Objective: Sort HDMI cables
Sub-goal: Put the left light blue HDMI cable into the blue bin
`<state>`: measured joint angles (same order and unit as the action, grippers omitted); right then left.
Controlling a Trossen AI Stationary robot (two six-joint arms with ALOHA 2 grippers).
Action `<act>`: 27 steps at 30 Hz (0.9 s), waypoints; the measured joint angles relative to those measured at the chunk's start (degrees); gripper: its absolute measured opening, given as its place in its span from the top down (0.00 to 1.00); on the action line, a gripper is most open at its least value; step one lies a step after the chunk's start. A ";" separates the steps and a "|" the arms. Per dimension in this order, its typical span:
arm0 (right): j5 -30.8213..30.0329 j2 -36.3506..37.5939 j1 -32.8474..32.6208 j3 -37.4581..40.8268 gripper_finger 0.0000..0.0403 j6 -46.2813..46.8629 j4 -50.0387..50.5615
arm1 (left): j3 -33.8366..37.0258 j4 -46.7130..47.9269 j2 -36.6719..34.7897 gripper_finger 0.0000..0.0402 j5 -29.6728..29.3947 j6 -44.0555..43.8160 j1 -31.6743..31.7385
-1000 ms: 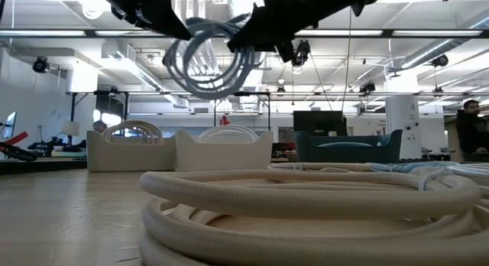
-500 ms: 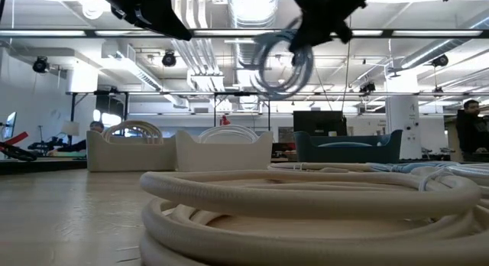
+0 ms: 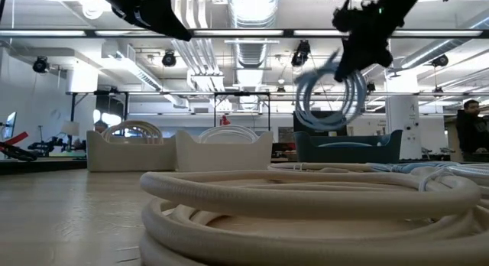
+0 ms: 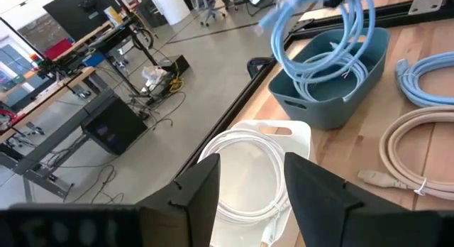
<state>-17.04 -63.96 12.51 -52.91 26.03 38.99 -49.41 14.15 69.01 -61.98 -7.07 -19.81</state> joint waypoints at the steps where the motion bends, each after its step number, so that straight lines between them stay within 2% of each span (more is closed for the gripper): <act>1: 1.13 0.04 0.92 1.18 0.91 -0.05 -0.67 | 0.00 0.02 0.00 0.57 0.00 0.00 0.00; 6: 11.62 0.06 4.39 6.61 0.91 -0.80 -7.31 | 0.00 0.04 0.00 0.57 0.00 0.00 0.11; 9: 15.23 0.15 6.13 8.26 0.91 -1.17 -9.67 | 0.00 0.04 0.00 0.57 0.00 0.02 0.22; 20: 15.62 0.15 10.83 9.11 0.91 -5.27 -9.01 | 0.00 0.04 0.00 0.57 0.00 0.04 0.36; 27: 15.57 0.15 10.85 9.48 0.83 -4.16 -5.45 | 0.00 0.04 0.02 0.57 0.00 0.04 0.37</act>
<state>-1.47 -63.81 23.35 -43.42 21.87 33.54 -49.41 14.20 69.03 -61.98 -7.03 -19.44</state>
